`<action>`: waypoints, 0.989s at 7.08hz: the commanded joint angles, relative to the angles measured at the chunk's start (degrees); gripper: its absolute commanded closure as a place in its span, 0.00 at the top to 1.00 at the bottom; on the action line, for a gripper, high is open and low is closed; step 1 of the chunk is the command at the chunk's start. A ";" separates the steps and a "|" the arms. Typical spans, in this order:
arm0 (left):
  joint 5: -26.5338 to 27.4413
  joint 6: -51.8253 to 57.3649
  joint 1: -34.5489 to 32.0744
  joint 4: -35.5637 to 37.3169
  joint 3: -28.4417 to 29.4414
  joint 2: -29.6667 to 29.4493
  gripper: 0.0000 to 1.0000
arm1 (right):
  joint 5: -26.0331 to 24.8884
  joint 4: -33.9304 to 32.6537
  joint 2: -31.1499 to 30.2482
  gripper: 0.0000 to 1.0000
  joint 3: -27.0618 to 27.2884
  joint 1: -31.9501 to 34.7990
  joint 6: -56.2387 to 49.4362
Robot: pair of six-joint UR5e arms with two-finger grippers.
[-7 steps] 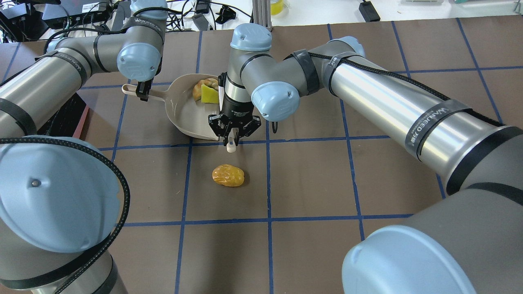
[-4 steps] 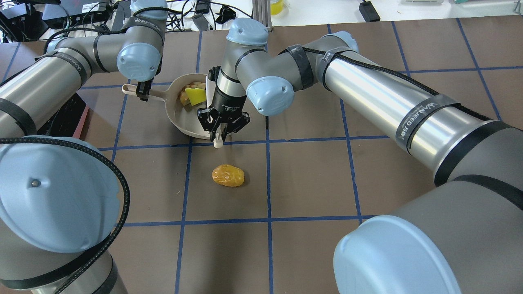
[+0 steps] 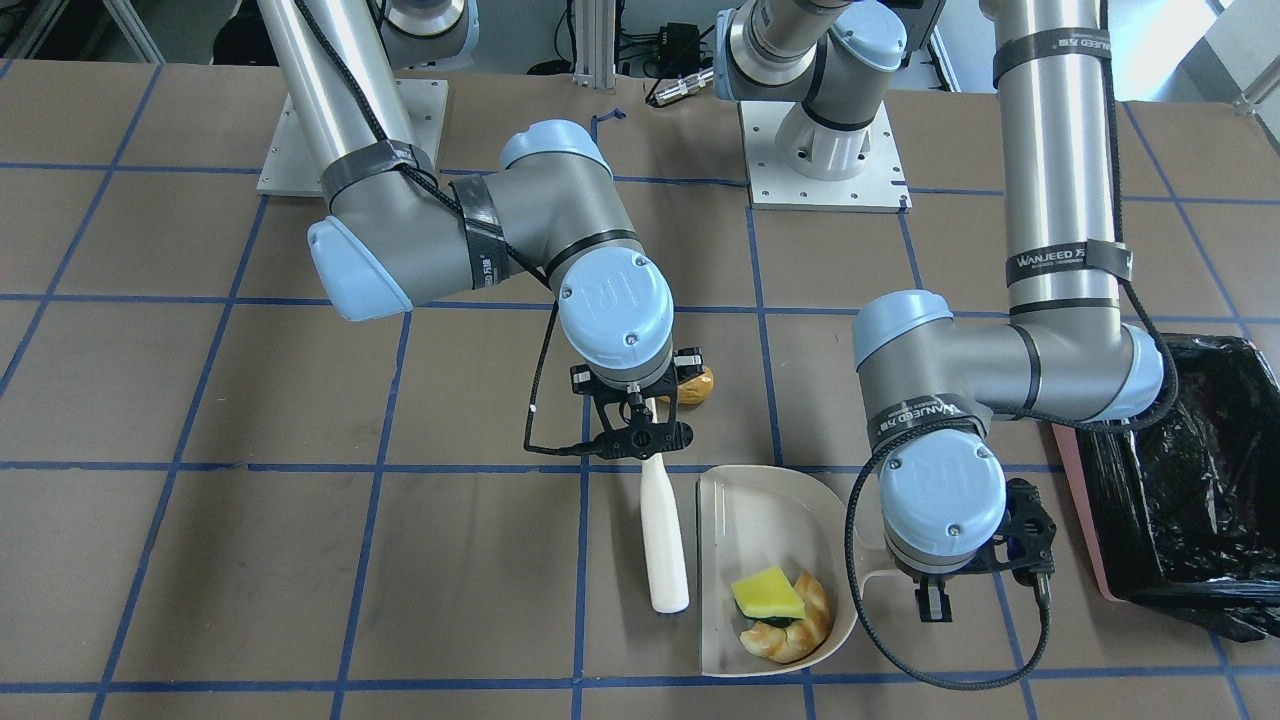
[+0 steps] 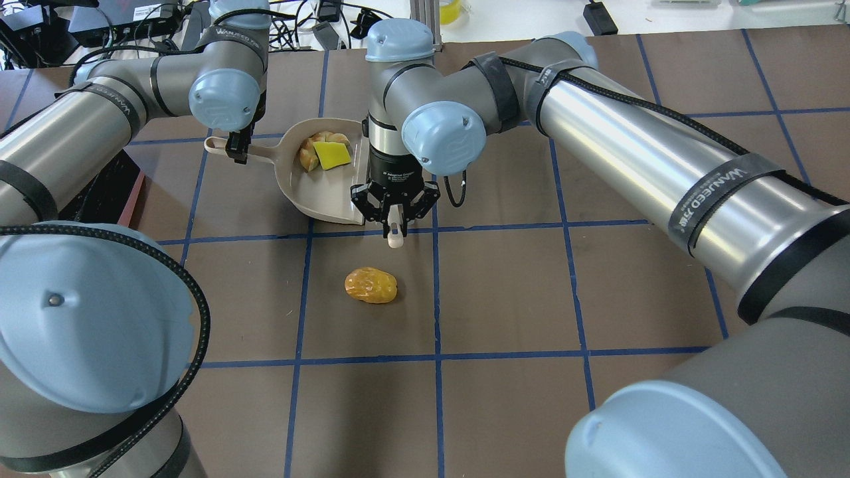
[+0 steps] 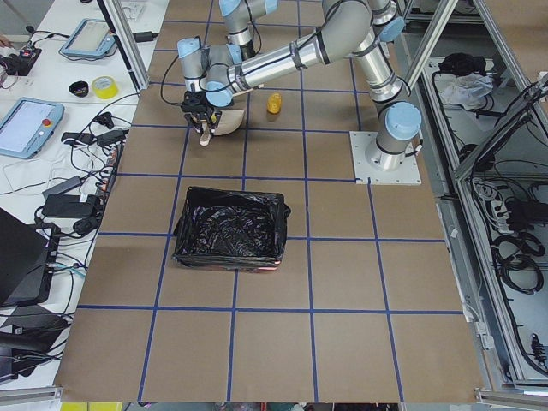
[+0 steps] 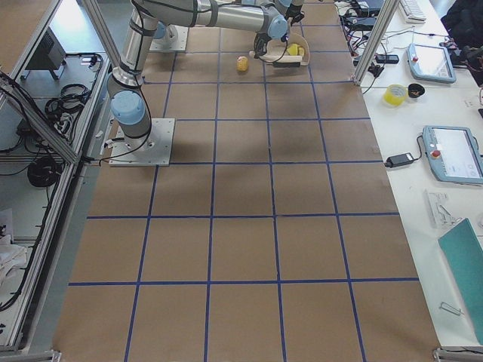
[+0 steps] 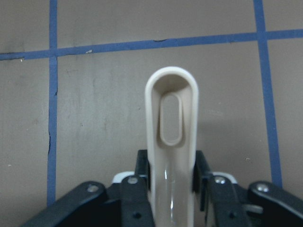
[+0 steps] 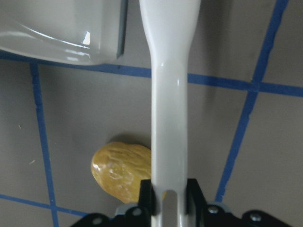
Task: Sweep and dump trash into bin
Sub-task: 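Move the brush behind the yellow potato toy with the right gripper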
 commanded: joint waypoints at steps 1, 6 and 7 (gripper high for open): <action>-0.30 0.18 0.00 0.03 -0.10 0.48 0.00 | -4.41 5.82 -5.33 0.00 4.29 -0.19 6.47; -13.83 6.04 7.19 -0.33 -5.16 7.40 0.00 | 6.45 4.61 -20.46 0.00 23.27 2.18 24.60; -14.09 10.60 8.95 -0.24 -10.07 10.30 0.00 | 6.74 4.43 -21.96 0.00 24.96 2.53 27.14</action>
